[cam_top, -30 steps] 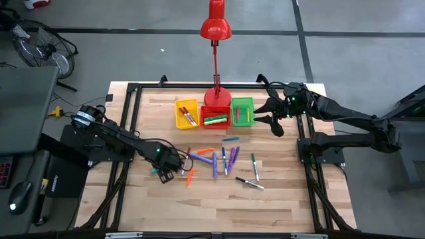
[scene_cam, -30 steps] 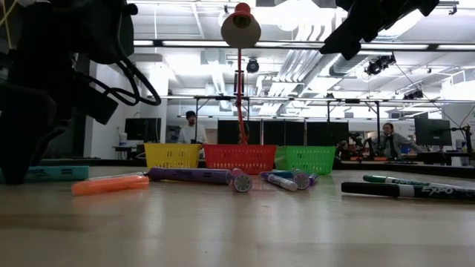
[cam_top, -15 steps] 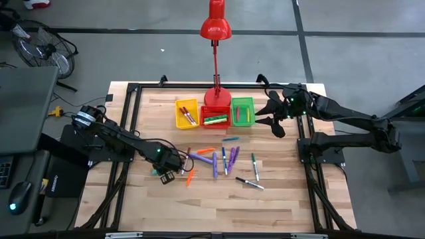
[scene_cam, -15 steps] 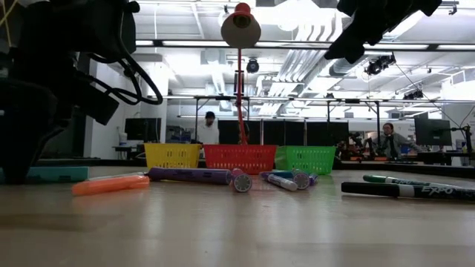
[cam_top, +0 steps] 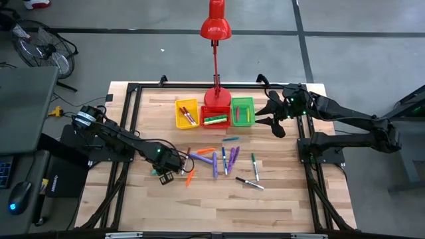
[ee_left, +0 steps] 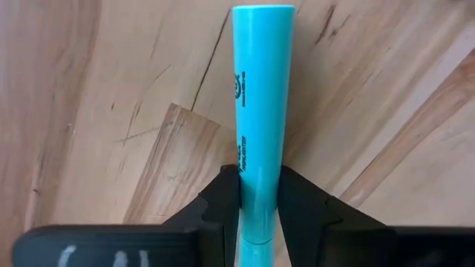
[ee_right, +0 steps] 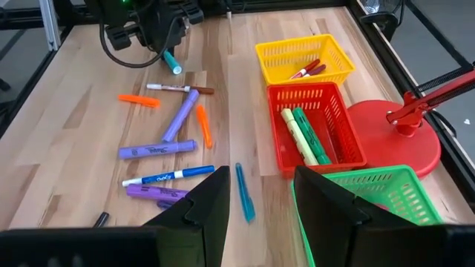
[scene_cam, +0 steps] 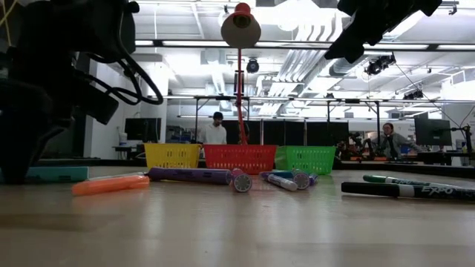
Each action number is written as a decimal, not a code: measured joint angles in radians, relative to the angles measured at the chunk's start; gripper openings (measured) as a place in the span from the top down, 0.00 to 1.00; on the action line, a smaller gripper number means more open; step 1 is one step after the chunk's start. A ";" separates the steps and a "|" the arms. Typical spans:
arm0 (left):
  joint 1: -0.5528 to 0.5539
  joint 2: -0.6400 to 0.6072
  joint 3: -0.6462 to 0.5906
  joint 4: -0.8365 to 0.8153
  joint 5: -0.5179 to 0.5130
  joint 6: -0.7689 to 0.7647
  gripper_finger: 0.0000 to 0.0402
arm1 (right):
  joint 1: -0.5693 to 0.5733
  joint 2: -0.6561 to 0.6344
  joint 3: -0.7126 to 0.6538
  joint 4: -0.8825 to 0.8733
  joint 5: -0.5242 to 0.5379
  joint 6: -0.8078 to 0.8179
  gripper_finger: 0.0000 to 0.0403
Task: Pick & Place Markers
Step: Put the blue highlighter pen into the red bin
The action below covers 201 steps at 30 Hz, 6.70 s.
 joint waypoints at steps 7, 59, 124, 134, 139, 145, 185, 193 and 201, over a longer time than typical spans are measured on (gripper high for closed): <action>0.000 0.000 0.001 0.002 0.006 0.097 0.85 | 0.000 0.000 0.000 -0.005 -0.002 0.026 0.65; 0.410 0.001 0.548 0.674 -0.547 0.615 0.85 | -0.025 0.173 0.000 0.559 -0.277 0.146 0.56; 0.413 0.000 0.554 0.717 -0.475 0.669 0.68 | -0.067 0.421 0.000 1.068 -0.357 0.372 0.84; 0.413 -0.055 0.554 0.652 -0.512 0.745 0.67 | -0.134 0.420 0.000 0.975 -0.356 0.362 0.84; 0.412 -0.152 0.554 0.421 -0.576 0.670 0.67 | -0.181 0.420 0.000 0.837 -0.356 0.290 0.84; 0.413 -0.288 0.557 0.144 -0.673 0.528 0.67 | -0.196 0.420 0.000 0.717 -0.312 0.177 0.84; 0.413 -0.434 0.445 -0.095 -0.643 0.486 0.67 | -0.001 0.743 0.174 0.708 0.158 0.299 0.84; 0.412 -0.435 0.444 -0.095 -0.591 0.536 0.67 | 0.035 0.806 0.228 0.696 0.140 0.228 0.84; 0.413 -0.447 0.445 -0.104 -0.570 0.554 0.67 | 0.054 0.903 0.383 0.508 0.189 0.151 0.84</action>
